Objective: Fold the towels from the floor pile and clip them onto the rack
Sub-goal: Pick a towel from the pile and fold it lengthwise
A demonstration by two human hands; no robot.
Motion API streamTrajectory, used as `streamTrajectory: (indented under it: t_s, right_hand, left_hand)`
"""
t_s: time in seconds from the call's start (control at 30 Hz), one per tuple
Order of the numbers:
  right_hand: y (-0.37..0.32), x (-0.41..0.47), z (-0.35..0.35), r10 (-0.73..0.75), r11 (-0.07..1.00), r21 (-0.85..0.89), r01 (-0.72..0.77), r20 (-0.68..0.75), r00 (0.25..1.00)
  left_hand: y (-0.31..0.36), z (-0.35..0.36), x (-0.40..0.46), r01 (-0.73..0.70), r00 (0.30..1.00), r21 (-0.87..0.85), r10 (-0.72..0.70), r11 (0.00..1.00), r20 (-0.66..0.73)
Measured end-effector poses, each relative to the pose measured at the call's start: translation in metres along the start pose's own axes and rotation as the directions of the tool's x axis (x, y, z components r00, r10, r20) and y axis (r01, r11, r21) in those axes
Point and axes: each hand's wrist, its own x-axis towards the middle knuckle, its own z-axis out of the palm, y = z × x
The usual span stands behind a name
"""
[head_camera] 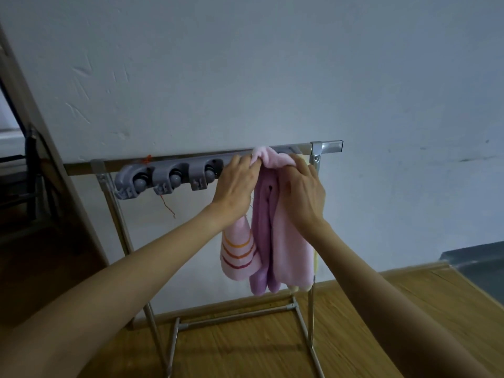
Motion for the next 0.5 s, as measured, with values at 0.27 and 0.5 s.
streamTrajectory:
  t_s: [0.27,0.5]
  right_hand:
    - [0.028,-0.017,0.017,-0.132,0.979,-0.159,0.128,-0.016,0.991]
    - [0.026,-0.017,0.013,-0.110,0.986,-0.121,0.112,0.024,0.994]
  left_hand:
    - [0.000,0.013,-0.008,-0.034,0.998,-0.136,0.041,0.990,0.044]
    - [0.002,0.021,-0.013,0.015,0.993,-0.255,0.016,0.967,0.119]
